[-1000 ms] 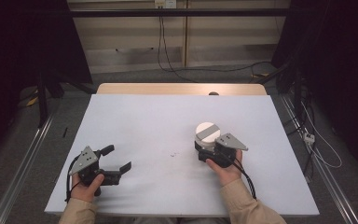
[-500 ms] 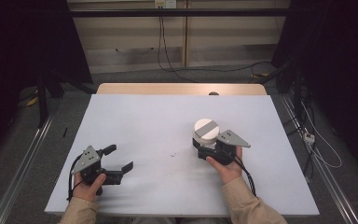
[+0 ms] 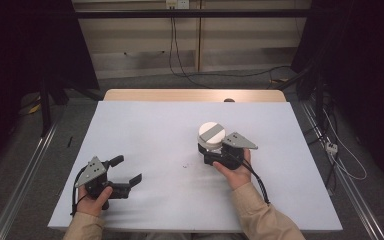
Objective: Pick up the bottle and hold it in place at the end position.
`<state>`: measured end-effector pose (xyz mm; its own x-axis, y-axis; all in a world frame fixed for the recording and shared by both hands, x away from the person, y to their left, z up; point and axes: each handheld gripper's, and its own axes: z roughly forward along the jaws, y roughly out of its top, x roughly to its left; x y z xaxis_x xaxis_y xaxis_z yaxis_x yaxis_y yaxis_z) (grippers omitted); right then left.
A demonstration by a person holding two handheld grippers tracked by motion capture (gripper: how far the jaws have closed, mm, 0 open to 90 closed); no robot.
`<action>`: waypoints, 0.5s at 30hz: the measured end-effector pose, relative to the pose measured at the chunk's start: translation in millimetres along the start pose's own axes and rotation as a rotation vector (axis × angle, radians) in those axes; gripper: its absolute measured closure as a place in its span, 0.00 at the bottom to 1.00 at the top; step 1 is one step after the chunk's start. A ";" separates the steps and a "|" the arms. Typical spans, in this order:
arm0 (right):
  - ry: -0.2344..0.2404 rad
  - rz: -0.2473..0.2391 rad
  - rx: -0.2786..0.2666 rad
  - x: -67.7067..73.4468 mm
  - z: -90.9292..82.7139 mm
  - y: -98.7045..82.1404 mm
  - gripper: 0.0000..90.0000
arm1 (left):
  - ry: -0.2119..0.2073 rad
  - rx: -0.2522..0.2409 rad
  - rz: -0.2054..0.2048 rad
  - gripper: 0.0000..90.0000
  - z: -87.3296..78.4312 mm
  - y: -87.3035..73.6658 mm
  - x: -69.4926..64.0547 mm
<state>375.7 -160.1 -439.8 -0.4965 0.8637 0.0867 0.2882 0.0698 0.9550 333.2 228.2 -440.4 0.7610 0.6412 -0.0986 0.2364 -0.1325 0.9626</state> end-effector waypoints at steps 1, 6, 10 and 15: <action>0.000 0.000 0.000 0.0 0.0 0.0 0.20 | 0.001 -0.002 -0.004 0.04 0.5 -0.1 -0.1; 0.010 -0.006 0.000 0.9 3.9 2.0 0.20 | -0.005 0.005 -0.003 0.04 2.0 -0.6 -0.7; 0.016 -0.010 0.002 2.3 7.4 4.1 0.20 | -0.005 0.006 0.000 0.04 1.9 -0.4 0.0; 0.024 -0.019 0.002 4.4 10.9 5.9 0.20 | -0.006 0.005 -0.003 0.04 2.0 -0.6 0.3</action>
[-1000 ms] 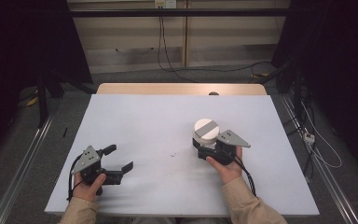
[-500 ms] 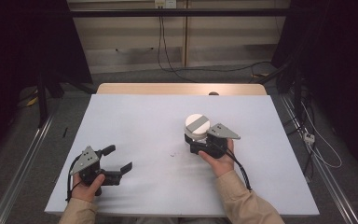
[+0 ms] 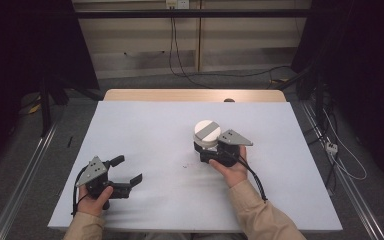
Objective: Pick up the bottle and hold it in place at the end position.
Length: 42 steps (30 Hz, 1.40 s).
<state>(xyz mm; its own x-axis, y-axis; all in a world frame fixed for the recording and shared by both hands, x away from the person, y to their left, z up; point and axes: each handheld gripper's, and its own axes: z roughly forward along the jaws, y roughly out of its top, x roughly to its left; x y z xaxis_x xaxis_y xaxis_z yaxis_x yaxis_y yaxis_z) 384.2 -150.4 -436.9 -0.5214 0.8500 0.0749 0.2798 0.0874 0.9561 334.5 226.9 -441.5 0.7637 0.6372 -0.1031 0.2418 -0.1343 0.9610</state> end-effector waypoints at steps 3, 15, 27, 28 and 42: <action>0.002 0.002 -0.001 0.0 1.9 1.1 0.20 | -0.004 0.001 0.000 0.04 1.0 0.0 -0.4; 0.019 -0.003 -0.003 3.3 11.2 4.1 0.20 | -0.012 0.005 0.001 0.05 2.3 -0.1 0.3; 0.024 -0.003 0.000 3.3 18.9 6.3 0.20 | -0.011 0.008 0.004 0.05 2.7 0.0 0.4; 0.025 -0.006 0.000 3.9 20.0 6.8 0.20 | -0.011 0.008 0.003 0.05 2.5 -0.1 0.4; 0.013 -0.008 0.023 0.7 37.2 4.2 0.21 | -0.010 0.006 0.002 0.05 2.3 -0.6 -0.4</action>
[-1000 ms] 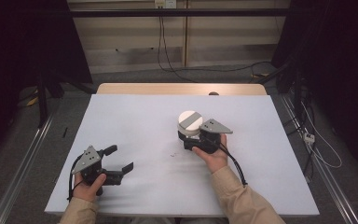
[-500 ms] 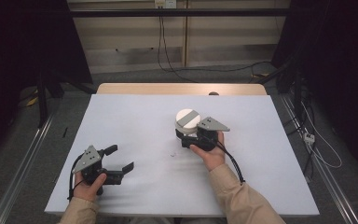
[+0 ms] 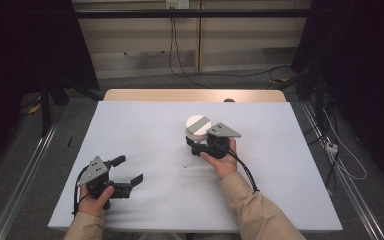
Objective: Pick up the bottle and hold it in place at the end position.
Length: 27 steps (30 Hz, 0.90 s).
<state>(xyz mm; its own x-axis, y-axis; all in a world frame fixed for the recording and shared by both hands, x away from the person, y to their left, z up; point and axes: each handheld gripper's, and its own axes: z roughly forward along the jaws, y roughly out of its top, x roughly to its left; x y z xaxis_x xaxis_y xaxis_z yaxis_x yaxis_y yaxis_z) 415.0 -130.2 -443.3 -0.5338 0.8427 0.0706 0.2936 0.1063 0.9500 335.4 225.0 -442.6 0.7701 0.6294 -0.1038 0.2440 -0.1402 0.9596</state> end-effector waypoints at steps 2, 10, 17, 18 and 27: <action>0.000 -0.001 0.002 -0.5 0.5 0.0 0.21 | -0.006 0.001 0.006 0.05 1.2 0.1 -0.1; -0.009 0.008 0.009 -3.9 5.6 -0.9 0.21 | -0.005 0.002 0.000 0.05 1.9 -0.2 0.2; -0.012 0.006 0.022 -4.4 9.7 -3.8 0.21 | -0.006 0.003 0.005 0.05 2.0 -0.1 0.2; -0.015 0.003 0.025 -3.9 10.1 -4.2 0.21 | -0.006 0.003 0.004 0.05 2.1 -0.2 0.1; -0.016 -0.005 0.035 -4.0 12.6 -7.4 0.21 | -0.011 0.006 0.005 0.05 2.8 -0.4 0.0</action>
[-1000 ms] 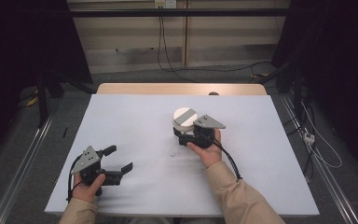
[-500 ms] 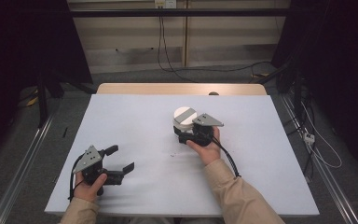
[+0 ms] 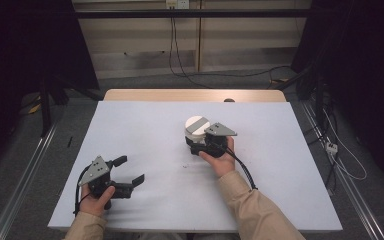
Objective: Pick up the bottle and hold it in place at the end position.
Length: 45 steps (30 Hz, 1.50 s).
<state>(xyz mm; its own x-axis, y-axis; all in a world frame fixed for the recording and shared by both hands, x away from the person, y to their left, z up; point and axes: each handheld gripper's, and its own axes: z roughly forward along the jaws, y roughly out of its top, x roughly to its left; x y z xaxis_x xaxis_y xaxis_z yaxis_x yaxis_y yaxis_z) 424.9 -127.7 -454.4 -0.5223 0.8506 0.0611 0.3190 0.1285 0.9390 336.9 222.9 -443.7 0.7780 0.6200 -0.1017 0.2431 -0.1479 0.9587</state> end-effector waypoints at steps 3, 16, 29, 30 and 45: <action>-0.001 0.006 0.000 -2.0 0.8 -1.1 0.21 | -0.001 0.000 0.000 0.05 0.2 0.0 -0.1; -0.008 -0.037 0.000 0.9 0.2 -2.8 0.21 | -0.001 0.002 0.000 0.05 0.7 0.2 -0.9; 0.007 -0.030 -0.003 -1.2 0.4 -4.0 0.21 | 0.012 -0.012 -0.024 0.05 11.2 6.7 -0.3; 0.008 -0.030 -0.004 -1.2 0.5 -4.0 0.21 | 0.011 -0.008 -0.020 0.05 12.3 7.4 -0.3; -0.001 -0.029 -0.008 0.0 0.3 -5.1 0.21 | 0.008 -0.007 -0.012 0.05 19.6 13.8 -4.8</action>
<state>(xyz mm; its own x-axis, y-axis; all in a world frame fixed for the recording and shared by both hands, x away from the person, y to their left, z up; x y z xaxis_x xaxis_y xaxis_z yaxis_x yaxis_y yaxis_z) 423.5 -128.2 -459.3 -0.5307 0.8469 0.0335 0.2975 0.1491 0.9430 347.9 202.9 -435.3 0.7705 0.6277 -0.1113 0.2482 -0.1347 0.9593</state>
